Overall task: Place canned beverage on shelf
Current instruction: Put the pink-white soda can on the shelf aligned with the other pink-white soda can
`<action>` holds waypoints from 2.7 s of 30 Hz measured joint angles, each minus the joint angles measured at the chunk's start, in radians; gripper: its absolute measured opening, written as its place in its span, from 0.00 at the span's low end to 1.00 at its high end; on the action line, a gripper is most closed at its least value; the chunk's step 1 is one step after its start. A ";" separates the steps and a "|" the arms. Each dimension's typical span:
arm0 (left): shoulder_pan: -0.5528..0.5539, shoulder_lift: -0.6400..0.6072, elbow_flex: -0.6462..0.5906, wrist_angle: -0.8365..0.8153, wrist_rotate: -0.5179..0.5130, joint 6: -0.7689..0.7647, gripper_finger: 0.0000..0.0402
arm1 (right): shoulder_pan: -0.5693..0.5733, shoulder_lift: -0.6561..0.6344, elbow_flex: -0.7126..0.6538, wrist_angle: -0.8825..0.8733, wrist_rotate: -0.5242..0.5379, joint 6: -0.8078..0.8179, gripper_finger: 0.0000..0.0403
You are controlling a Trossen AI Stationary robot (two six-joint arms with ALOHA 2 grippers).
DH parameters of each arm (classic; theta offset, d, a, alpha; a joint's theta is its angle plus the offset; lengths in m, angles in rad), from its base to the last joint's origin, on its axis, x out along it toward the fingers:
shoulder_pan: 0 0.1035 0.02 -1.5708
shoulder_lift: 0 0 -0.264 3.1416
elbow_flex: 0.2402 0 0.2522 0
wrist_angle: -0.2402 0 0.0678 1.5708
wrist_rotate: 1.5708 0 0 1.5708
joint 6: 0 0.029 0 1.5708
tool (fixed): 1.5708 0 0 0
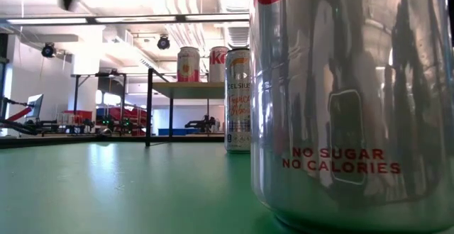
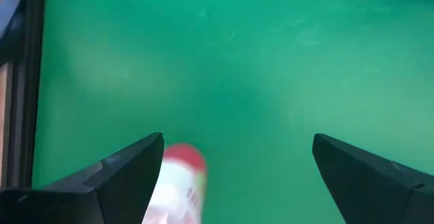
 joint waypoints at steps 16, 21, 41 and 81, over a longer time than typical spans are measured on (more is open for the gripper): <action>-0.131 0.005 -0.001 0.080 0.251 -0.617 0.90 | 0.000 0.000 0.000 0.000 0.000 0.000 0.89; -0.134 0.005 -0.001 0.096 0.269 -0.703 0.90 | 0.000 0.000 0.000 0.000 0.000 0.000 0.89; -0.145 0.074 -0.083 0.195 0.236 -0.708 0.87 | 0.000 0.000 0.000 0.000 0.000 0.000 0.89; 0.168 0.015 -0.035 0.087 -0.165 0.631 0.68 | 0.000 0.000 0.000 0.000 0.000 0.000 0.89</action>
